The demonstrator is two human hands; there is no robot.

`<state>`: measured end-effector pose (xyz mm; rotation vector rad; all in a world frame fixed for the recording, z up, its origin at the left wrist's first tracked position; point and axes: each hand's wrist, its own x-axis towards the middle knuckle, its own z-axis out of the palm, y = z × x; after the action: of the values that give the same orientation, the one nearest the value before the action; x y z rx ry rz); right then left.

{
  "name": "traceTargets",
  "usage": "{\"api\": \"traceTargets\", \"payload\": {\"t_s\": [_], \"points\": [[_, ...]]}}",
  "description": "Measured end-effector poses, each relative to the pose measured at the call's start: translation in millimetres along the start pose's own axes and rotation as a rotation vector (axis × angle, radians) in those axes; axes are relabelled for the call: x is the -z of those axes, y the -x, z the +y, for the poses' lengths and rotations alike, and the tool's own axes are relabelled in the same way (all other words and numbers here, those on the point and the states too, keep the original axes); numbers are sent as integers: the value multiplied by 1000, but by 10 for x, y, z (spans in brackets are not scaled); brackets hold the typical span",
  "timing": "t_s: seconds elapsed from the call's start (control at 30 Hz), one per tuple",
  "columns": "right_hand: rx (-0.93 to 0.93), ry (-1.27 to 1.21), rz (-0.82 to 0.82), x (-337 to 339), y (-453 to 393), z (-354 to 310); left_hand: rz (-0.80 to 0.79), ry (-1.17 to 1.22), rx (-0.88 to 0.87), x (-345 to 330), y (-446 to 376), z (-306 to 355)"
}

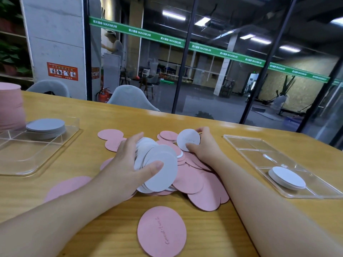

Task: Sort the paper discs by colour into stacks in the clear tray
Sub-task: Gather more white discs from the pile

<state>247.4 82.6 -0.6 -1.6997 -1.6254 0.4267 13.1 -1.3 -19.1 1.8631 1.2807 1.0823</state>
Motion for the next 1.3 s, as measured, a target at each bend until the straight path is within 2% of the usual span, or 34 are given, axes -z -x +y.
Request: {"api": "traceTargets", "payload": {"t_s": [0.23,0.33,0.5,0.63,0.73,0.83,0.93,1.13,1.3], "points": [[47,-42,93,274,-41,-146,-3,6,-5,-2,-10,1],[42,-195,-31,443,22,-321,-2,4,-5,-8,-6,9],[178,-346,-342,592,171,-672,-6,-10,-12,-8,0,11],[286,-326,-368,605,241,-822,-5,17,-14,-16,-5,14],[278,-365,-477,637,314,-884,4,23,-12,-20,-9,18],[276,-211,-582,659,380,-940,-2,14,-4,-12,-14,17],[254,-13,-573,652,408,-992,-10,-3,-4,-1,-13,23],[196,0,-516,731,422,-1014,-21,3,-5,4,-8,7],[169,70,-558,652,471,-1056,-21,-1,2,5,-12,12]]}}
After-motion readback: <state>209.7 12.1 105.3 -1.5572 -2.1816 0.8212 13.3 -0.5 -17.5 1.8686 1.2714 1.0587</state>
